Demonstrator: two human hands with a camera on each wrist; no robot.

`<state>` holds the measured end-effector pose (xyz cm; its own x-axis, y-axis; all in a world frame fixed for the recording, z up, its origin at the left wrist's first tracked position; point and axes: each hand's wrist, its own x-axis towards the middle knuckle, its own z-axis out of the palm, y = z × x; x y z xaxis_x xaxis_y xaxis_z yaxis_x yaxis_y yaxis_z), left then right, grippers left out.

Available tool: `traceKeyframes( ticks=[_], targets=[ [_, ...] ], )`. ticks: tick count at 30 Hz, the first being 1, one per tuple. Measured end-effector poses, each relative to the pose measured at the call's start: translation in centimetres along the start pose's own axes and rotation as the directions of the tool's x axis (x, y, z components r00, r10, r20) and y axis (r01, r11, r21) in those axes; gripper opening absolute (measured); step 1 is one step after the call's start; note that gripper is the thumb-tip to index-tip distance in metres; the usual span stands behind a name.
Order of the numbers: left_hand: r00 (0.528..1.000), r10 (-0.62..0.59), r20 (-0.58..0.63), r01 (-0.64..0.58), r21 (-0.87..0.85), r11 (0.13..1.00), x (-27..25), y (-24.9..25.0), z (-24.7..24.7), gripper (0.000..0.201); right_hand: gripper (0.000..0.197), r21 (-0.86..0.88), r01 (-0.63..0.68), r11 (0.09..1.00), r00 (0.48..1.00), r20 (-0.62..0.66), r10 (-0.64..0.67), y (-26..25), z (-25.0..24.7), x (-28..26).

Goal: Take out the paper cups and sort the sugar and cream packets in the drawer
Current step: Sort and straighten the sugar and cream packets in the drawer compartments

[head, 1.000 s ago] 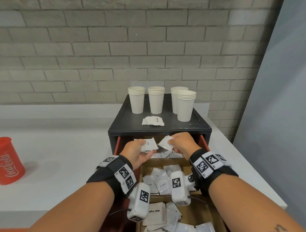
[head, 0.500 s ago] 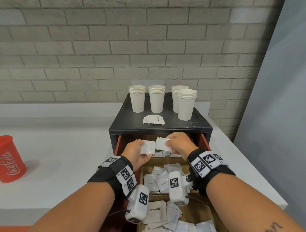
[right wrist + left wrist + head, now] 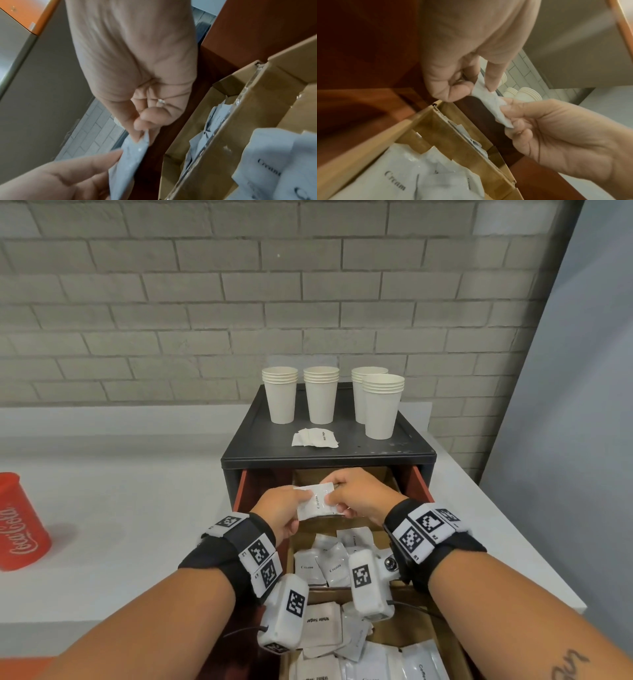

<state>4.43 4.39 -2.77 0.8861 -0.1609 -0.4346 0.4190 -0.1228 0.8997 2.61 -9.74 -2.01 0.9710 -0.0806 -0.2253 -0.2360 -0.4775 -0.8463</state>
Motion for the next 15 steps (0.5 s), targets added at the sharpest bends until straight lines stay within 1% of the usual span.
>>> traceKeyframes(
  ticks=[2, 4, 5, 6, 7, 8, 9, 10, 12, 13, 14, 15],
  targets=[
    [1.0, 0.013, -0.023, -0.011, 0.088, 0.996, -0.2, -0.1, -0.1, 0.015, 0.022, -0.145, -0.033, 0.989, 0.998, 0.044, 0.04, 0.3, -0.7, -0.3],
    [1.0, 0.011, -0.022, -0.006, 0.195, 0.981, -0.2, -0.4, -0.2, 0.021, 0.026, -0.339, -0.077, 0.938, 0.989, 0.092, 0.114, 0.4, -1.4, -0.9],
    [1.0, 0.006, -0.024, 0.001, 0.265, 0.964, -0.4, -0.6, -0.2, 0.022, 0.028, -0.458, -0.076, 0.886, 0.983, 0.111, 0.143, 0.4, -1.7, -1.2],
    [1.0, 0.002, -0.031, 0.009, 0.338, 0.941, -0.8, -0.7, -0.2, 0.021, 0.029, -0.58, -0.054, 0.813, 0.98, 0.125, 0.154, 0.3, -1.9, -1.6],
    [0.999, -0.005, -0.035, 0.019, 0.396, 0.918, -1.2, -1.0, -0.1, 0.023, 0.031, -0.675, -0.019, 0.738, 0.981, 0.13, 0.144, 0.3, -2.1, -2.1],
    [0.999, -0.02, -0.028, 0.031, 0.446, 0.895, -1.5, -1.3, 0.0, 0.027, 0.032, -0.727, 0.017, 0.686, 0.983, 0.138, 0.122, 0.1, -2.2, -2.6],
    [0.999, -0.036, -0.011, 0.036, 0.498, 0.866, -1.7, -1.6, 0.2, 0.032, 0.031, -0.739, 0.048, 0.673, 0.981, 0.163, 0.109, 0.0, -2.2, -3.0],
    [0.999, -0.049, -0.004, 0.043, 0.565, 0.824, -2.2, -1.9, 0.4, 0.035, 0.029, -0.728, 0.081, 0.681, 0.973, 0.207, 0.105, -0.2, -2.0, -3.6],
    [0.997, -0.073, -0.012, 0.063, 0.665, 0.744, -3.0, -2.4, 0.8, 0.037, 0.025, -0.705, 0.167, 0.69, 0.931, 0.343, 0.126, -0.4, -1.1, -4.8],
    [0.996, -0.089, -0.023, 0.081, 0.68, 0.729, -3.1, -2.7, 1.0, 0.039, 0.026, -0.707, 0.221, 0.672, 0.897, 0.418, 0.144, -0.3, -0.3, -5.2],
    [0.993, -0.112, -0.024, 0.099, 0.672, 0.734, -3.1, -2.8, 1.1, 0.04, 0.028, -0.72, 0.281, 0.635, 0.86, 0.483, 0.167, -0.2, 0.5, -5.8],
    [0.991, -0.133, -0.028, 0.119, 0.644, 0.756, -3.0, -3.0, 1.1, 0.042, 0.032, -0.737, 0.343, 0.583, 0.825, 0.533, 0.188, -0.1, 1.4, -6.4]
  ],
)
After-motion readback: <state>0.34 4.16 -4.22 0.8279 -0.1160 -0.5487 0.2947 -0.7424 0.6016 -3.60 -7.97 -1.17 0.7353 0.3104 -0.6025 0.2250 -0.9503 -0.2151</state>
